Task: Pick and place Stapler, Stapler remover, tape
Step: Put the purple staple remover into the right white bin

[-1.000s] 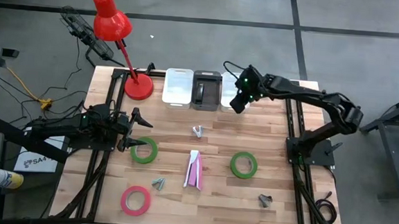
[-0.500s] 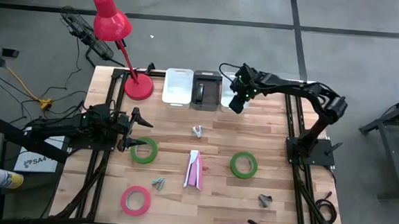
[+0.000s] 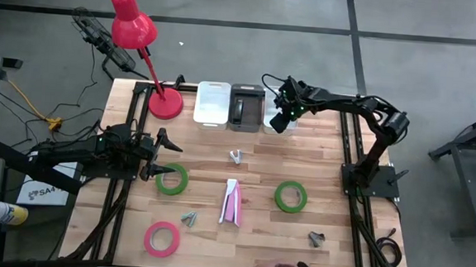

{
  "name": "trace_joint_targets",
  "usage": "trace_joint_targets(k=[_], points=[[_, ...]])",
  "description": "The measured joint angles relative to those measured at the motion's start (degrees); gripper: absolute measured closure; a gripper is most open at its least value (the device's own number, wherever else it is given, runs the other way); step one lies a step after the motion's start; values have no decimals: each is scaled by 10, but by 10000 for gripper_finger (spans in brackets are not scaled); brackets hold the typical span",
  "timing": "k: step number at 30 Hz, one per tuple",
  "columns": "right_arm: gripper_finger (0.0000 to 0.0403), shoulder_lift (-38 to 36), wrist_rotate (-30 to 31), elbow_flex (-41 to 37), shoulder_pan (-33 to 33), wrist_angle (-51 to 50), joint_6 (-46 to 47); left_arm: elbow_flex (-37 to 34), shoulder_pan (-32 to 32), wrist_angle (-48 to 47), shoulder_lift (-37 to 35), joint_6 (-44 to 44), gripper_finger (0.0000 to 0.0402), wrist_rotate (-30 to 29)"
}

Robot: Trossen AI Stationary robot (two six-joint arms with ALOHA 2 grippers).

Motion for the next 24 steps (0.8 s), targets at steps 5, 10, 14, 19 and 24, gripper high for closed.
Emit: trace_joint_targets(k=[5,10,14,19,24], points=[[293,0,0,0,0,0,68,0,0,0,0,0,46,0],[285,0,6,0,0,0,128,0,0,0,0,0,46,0],[284,0,6,0,0,0,152,0,0,0,0,0,46,0],[284,0,10,0,-1,1,171,0,0,0,0,0,46,0],[284,0,6,0,-4,1,184,0,0,0,0,0,46,0]])
